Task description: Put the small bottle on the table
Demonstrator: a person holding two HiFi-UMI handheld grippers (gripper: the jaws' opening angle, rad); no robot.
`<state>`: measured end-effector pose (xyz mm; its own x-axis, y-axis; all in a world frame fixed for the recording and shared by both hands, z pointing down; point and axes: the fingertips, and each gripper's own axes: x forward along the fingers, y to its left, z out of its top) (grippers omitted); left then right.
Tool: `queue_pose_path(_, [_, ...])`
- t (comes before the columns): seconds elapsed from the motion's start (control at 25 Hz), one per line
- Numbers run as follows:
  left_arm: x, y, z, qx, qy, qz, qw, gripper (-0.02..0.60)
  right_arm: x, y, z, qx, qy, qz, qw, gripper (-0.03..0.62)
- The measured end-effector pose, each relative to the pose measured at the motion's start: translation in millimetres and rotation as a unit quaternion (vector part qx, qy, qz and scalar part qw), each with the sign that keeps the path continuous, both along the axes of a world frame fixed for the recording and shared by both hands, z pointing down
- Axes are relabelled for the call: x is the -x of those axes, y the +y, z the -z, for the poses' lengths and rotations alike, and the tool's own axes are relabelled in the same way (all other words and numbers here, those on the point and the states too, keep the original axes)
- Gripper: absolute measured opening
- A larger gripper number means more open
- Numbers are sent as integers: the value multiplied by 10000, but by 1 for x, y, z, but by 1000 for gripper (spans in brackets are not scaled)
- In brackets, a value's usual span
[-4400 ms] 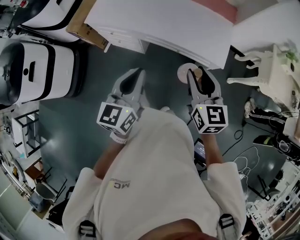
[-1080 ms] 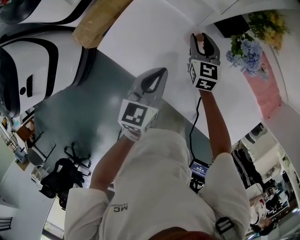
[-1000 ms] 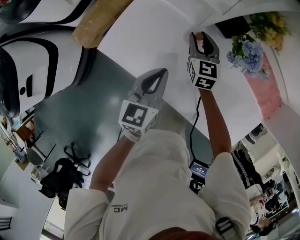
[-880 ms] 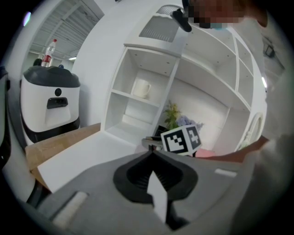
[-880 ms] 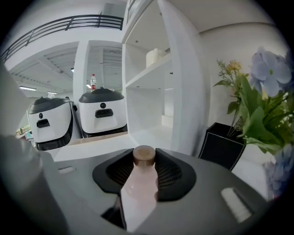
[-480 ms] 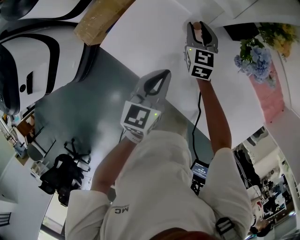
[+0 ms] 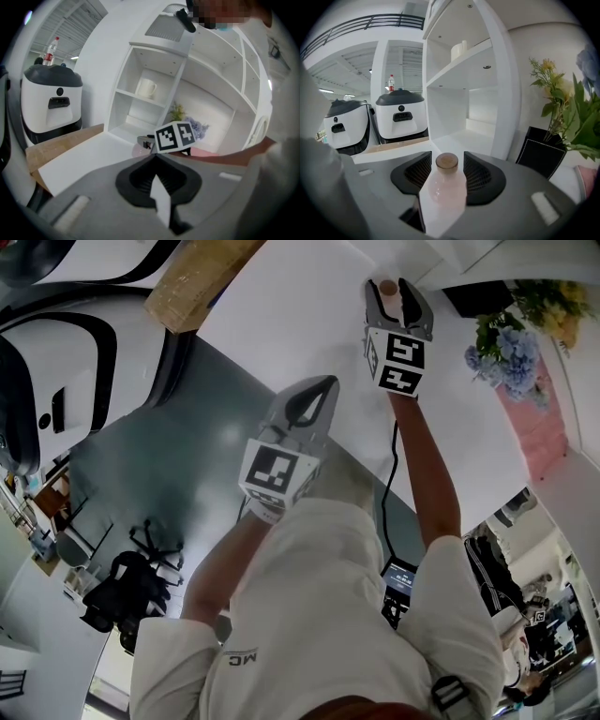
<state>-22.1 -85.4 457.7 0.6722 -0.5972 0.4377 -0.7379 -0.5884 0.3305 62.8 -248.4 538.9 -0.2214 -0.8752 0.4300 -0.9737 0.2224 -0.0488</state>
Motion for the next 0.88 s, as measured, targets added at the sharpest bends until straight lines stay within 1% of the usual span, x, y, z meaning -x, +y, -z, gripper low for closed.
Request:
queue_pose_path(0.16, [2,4,7,-61,-33,-43,10000,0,3,8,19,-68,-122,-3,9999,212])
queue_pose_path(0.32, [5,11,15,-108,-68,-33,9999,0,10,23,43,-163,-157,156,9996,210])
queue_pose_path(0.52, [5,14,37,-220,-2,-7,9998,0,13,43,75,-242,-154,270,9992,186])
queue_pose_path(0.56, [6,16,40,-251,-3,-2,9997,0,13,47,82,-271,-154,288,9991,176])
queue_pose_path(0.76, [8,19,64,-403,72,104,9991,0,8,71,115,-505,35,385,9980,76])
queue_pose_path(0.88, [12,25,81,-537,100,145,9984,0,6,90,134,-569,65,429,9974,36])
